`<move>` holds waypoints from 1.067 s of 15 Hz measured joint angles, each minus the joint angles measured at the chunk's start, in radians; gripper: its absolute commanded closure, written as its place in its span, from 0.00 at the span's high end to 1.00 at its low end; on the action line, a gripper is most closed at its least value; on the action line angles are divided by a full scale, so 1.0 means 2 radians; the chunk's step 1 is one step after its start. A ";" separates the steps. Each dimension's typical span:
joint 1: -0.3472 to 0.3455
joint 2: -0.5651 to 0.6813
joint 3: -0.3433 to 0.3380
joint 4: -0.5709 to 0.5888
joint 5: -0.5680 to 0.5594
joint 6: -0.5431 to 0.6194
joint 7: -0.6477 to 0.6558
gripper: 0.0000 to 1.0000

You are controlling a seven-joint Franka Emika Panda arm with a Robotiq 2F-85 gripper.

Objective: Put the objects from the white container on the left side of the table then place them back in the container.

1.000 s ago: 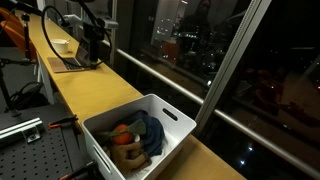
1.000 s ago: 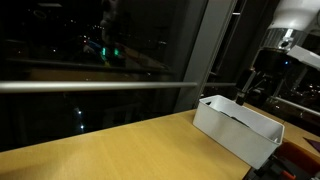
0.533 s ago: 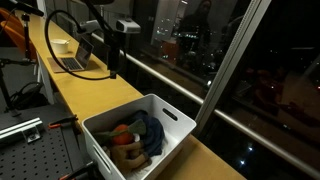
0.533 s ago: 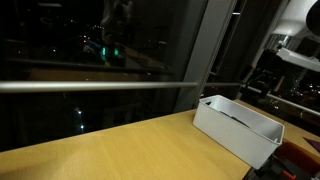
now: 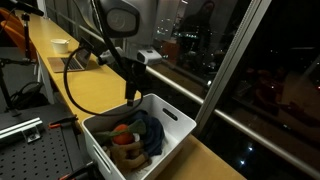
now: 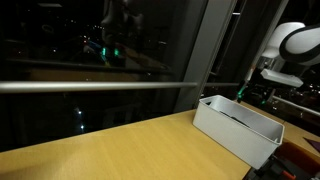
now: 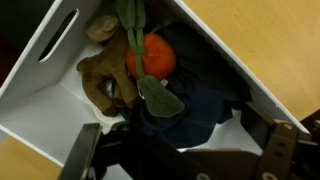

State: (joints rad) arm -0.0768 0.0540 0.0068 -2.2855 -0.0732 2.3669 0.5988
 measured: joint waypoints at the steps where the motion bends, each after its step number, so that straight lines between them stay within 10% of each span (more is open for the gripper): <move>1: 0.000 0.021 -0.004 0.005 0.000 0.010 0.000 1.00; 9: 0.021 0.166 -0.036 0.017 0.005 0.058 0.022 1.00; 10: 0.026 0.179 -0.039 0.017 0.007 0.062 0.029 0.75; 16: 0.049 0.222 -0.044 0.011 0.056 0.113 0.058 0.36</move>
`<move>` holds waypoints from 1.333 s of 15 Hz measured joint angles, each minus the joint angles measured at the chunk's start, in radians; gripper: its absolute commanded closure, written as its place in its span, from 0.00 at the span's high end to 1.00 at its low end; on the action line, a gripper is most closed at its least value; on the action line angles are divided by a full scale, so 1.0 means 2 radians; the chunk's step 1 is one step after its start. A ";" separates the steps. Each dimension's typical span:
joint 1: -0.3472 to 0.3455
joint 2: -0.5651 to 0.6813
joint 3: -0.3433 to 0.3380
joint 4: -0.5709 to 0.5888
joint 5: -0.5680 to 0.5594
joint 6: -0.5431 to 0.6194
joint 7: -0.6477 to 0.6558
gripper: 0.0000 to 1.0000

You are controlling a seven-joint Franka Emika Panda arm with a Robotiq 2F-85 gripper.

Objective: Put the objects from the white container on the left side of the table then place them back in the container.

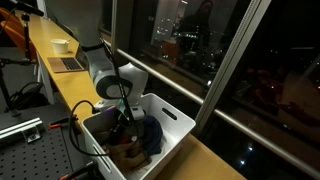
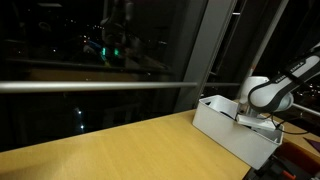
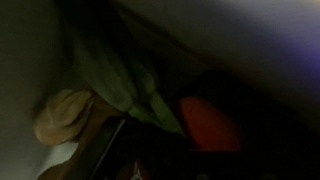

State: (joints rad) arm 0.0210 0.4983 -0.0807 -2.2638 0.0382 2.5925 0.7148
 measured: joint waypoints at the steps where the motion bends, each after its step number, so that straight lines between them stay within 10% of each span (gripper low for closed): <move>1: 0.003 -0.002 0.000 -0.003 0.008 0.006 0.004 0.30; 5: 0.023 -0.022 -0.004 -0.023 0.018 0.019 0.038 0.02; 13: 0.101 -0.188 -0.046 -0.057 -0.134 -0.070 0.244 0.05; 20: 0.099 -0.264 0.070 0.055 -0.183 -0.204 0.302 0.05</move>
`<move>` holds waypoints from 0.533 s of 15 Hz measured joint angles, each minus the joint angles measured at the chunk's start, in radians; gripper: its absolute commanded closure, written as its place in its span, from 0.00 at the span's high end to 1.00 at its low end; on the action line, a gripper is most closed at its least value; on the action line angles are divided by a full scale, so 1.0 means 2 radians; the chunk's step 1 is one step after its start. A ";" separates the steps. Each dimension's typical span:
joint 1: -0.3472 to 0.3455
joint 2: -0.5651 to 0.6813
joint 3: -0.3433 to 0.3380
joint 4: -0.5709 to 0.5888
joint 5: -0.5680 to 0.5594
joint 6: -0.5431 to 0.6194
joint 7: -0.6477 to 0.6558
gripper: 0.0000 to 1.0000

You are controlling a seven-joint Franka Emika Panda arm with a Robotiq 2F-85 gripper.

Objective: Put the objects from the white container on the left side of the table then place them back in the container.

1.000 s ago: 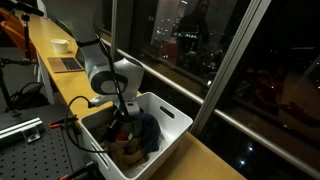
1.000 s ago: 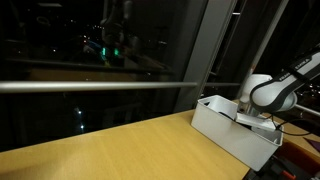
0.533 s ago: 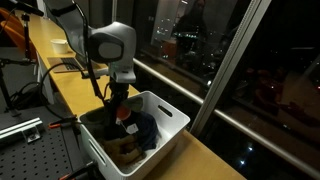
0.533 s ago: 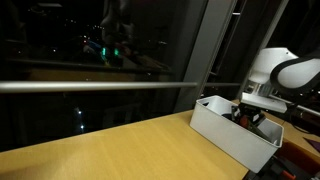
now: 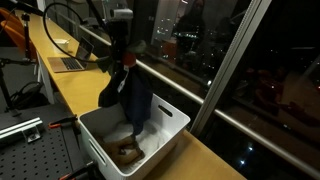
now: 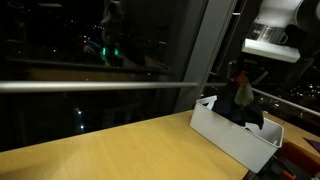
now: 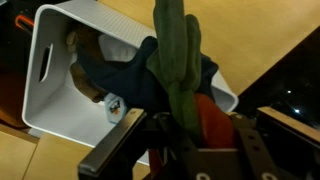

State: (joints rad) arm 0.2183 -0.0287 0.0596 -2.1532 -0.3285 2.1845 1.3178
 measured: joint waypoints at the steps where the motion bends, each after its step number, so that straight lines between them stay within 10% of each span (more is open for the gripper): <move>1: 0.001 0.006 0.017 0.025 0.000 -0.010 0.000 0.05; 8: 0.045 0.106 0.082 0.219 -0.001 -0.083 -0.002 0.05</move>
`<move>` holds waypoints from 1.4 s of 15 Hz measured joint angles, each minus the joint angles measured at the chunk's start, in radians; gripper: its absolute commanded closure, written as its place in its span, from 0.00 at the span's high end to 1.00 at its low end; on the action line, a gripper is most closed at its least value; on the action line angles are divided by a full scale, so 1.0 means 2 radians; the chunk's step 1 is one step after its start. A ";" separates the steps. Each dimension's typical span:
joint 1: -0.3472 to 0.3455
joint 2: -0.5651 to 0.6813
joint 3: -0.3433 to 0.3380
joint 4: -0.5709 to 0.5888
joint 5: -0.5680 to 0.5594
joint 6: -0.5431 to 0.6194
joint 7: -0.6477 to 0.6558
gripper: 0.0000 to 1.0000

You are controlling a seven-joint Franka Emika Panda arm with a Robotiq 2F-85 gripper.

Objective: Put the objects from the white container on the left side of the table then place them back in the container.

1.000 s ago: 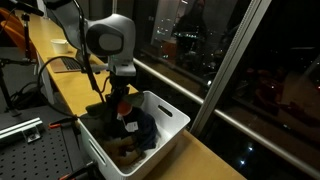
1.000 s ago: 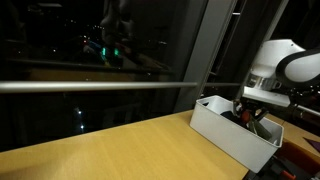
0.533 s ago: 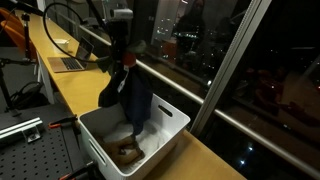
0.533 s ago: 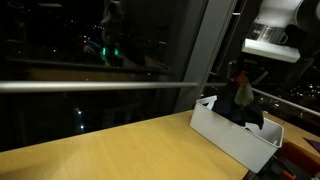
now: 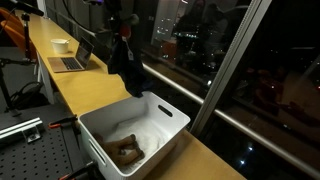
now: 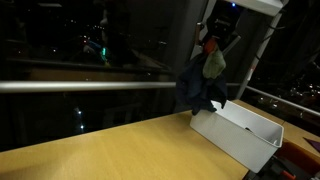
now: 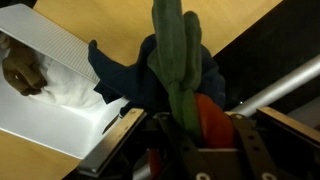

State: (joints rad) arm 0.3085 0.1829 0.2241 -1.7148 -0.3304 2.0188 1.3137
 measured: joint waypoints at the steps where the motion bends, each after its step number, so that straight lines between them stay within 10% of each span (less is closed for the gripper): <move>1: 0.011 0.015 0.002 0.027 -0.001 -0.016 0.000 0.05; 9: 0.071 0.149 -0.004 0.199 -0.002 -0.108 -0.003 0.05; 16: 0.044 0.204 -0.012 0.134 0.036 -0.101 0.002 0.05; 17: 0.039 0.202 -0.015 0.109 0.048 -0.092 0.002 0.44; 21: 0.032 0.200 -0.029 0.039 0.073 -0.036 0.002 0.67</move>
State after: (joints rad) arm 0.3725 0.5834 0.1659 -1.6373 -0.1844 1.9459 1.3180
